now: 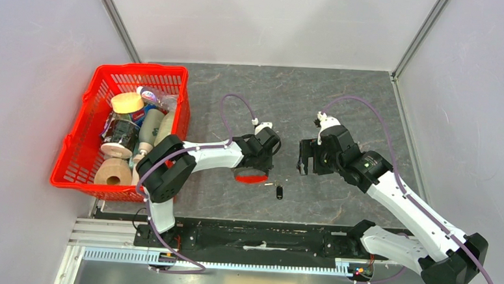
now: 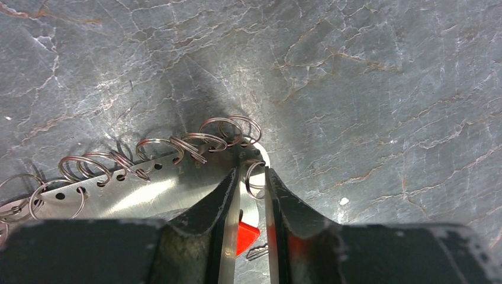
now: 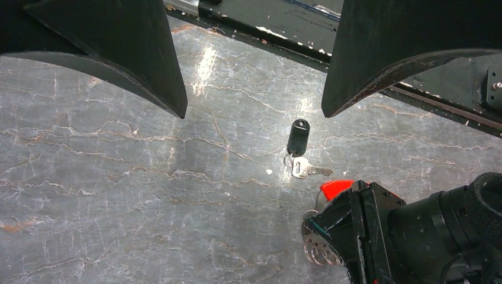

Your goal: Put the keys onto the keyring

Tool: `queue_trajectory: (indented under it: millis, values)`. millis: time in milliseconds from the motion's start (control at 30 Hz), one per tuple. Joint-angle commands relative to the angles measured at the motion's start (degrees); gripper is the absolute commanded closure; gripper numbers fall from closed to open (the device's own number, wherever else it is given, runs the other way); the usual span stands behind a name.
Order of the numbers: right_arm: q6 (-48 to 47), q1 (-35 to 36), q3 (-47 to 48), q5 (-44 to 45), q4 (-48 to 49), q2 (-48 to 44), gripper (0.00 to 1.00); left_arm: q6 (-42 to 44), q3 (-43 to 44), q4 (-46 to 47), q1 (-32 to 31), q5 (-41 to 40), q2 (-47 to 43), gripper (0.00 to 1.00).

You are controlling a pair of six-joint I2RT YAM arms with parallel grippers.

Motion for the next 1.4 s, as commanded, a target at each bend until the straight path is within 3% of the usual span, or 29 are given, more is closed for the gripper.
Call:
queue_trajectory:
  millis: [0,433,600,867,1367]
  values:
    - [0.3,0.1,-0.1,-0.5,1.7,-1.4,0.08,-2.0,-0.4,1.3,0.2,0.4,-1.2,0.74]
    - [0.6,0.1,0.6,-1.0,1.7,-1.1,0.08,-1.9,0.3,0.1,0.2,1.0,-4.0,0.84]
    - [1.1,0.1,1.0,-1.6,1.7,-1.2,0.08,-1.1,1.1,-1.5,0.2,0.9,-5.9,0.97]
    - [1.5,0.1,1.4,-2.6,1.4,-1.2,0.08,-0.8,0.1,-0.2,0.2,4.5,-8.4,0.98]
    - [-4.8,0.6,7.5,-13.8,-2.1,-4.1,0.12,-1.2,1.0,-5.4,0.3,14.6,-23.7,0.98]
